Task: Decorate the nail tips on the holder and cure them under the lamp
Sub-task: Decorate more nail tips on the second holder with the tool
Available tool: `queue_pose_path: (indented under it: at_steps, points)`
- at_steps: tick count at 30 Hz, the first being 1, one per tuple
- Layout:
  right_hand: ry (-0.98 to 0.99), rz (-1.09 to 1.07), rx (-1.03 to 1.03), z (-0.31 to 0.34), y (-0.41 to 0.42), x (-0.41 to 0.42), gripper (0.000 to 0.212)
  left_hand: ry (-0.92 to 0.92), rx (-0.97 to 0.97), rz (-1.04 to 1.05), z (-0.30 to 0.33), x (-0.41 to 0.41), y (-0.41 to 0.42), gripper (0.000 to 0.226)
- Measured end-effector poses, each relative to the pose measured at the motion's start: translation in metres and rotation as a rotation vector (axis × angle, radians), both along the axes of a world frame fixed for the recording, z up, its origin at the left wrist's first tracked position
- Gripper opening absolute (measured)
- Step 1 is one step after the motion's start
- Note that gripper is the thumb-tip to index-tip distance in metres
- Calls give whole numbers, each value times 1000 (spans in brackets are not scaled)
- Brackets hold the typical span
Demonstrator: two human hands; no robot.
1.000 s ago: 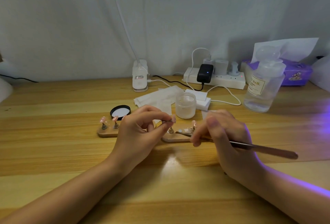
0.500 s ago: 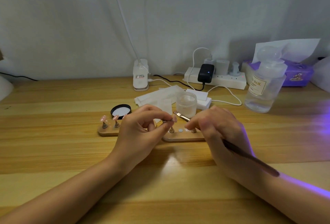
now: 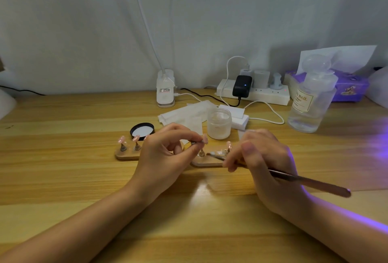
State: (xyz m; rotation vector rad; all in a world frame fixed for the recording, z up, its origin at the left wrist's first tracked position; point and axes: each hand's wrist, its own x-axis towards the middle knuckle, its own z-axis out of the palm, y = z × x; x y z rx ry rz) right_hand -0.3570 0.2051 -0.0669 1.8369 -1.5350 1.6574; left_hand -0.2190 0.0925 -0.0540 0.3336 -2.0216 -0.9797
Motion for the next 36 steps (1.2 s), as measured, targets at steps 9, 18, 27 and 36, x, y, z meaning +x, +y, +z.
queue_pose_path:
  at_steps: [9,18,27,36]
  points:
    - [-41,2,6,1,-1,0,59,-6,12,-5,0,0,0,11]
    - [-112,38,71,4,1,1,39,3,24,-10,0,0,0,9]
    - [-122,60,108,4,0,0,41,-13,26,-1,1,0,1,12]
    - [-111,36,107,4,-2,0,41,-11,26,2,0,0,0,16]
